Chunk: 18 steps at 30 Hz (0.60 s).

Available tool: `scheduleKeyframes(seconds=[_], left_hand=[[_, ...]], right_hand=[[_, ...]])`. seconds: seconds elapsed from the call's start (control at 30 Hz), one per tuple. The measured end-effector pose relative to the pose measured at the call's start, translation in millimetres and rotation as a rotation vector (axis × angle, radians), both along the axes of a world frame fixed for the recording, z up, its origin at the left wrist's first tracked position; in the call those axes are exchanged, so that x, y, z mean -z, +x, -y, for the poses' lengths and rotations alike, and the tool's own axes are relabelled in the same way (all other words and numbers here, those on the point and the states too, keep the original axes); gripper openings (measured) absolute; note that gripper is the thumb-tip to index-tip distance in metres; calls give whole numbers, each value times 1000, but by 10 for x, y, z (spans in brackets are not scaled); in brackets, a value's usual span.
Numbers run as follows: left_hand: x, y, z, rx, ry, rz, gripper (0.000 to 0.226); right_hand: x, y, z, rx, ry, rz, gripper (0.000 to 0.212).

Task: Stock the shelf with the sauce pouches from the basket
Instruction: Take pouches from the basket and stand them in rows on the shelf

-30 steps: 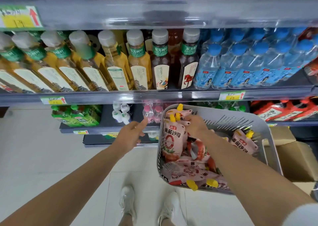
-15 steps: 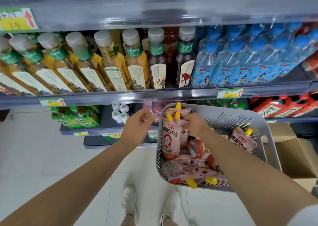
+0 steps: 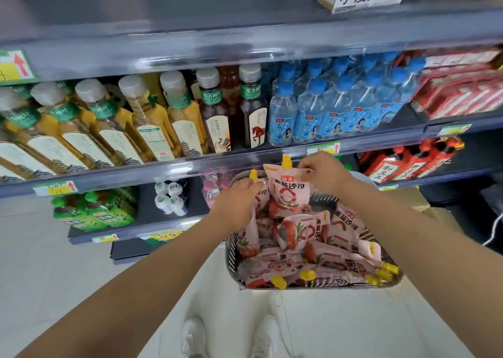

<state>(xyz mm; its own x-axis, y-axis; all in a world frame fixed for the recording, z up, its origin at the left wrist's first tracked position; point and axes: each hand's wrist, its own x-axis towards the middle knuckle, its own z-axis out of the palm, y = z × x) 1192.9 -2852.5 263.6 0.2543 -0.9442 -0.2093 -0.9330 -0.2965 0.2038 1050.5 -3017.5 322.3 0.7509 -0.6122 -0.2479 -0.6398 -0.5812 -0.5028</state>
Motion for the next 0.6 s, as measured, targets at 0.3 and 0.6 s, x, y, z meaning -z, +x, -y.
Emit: scheduleKeyframes(seconds=[0.3, 0.6], left_hand=[[-15, 109, 306, 73, 243, 89, 54], [3, 248, 514, 238, 420, 110, 14]], right_hand=[[98, -502, -3, 196, 32, 59, 18], [289, -655, 28, 396, 171, 109, 24]])
